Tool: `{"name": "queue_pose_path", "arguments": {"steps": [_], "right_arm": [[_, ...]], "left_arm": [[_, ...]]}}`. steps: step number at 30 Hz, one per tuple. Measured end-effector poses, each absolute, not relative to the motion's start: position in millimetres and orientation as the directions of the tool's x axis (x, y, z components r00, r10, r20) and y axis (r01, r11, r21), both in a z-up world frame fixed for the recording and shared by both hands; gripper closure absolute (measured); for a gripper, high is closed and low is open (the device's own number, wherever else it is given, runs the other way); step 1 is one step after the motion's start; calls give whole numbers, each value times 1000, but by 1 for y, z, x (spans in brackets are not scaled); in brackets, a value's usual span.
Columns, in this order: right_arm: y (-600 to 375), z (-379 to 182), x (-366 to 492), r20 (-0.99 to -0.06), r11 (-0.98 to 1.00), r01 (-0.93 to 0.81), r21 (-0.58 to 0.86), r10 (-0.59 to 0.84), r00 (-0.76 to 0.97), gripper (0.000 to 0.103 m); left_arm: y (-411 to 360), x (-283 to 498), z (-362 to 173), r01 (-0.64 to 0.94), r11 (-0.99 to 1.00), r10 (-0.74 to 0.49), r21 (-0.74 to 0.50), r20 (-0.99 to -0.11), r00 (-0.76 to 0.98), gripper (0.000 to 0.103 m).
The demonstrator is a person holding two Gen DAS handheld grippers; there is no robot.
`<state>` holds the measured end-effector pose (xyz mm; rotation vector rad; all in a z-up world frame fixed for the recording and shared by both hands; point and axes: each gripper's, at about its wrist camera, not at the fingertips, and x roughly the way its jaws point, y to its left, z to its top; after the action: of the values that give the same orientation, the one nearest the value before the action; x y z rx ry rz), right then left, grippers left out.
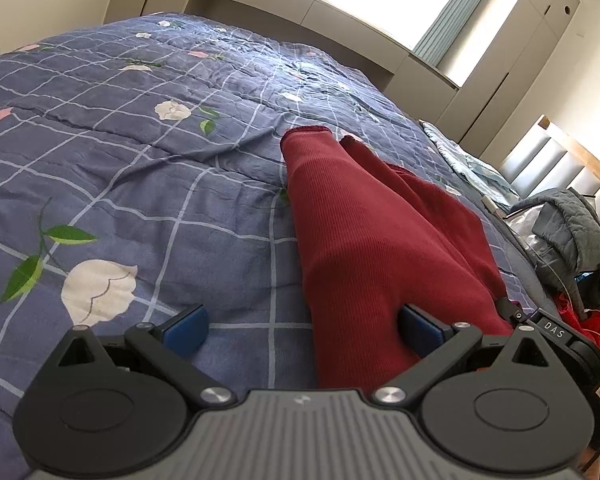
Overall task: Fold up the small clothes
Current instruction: 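Close the right gripper on the folded red sweater edge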
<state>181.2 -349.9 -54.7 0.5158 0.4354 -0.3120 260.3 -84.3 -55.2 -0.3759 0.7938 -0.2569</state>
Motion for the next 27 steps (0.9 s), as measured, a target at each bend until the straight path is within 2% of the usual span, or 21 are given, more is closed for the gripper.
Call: {"name": "queue_pose_path", "arguments": {"steps": [27], "right_arm": [[-351, -55, 176, -455, 823, 389, 413, -184, 872, 86]], "left_arm": [[-89, 253, -37, 87, 932, -316, -352, -670, 671, 0]]}}
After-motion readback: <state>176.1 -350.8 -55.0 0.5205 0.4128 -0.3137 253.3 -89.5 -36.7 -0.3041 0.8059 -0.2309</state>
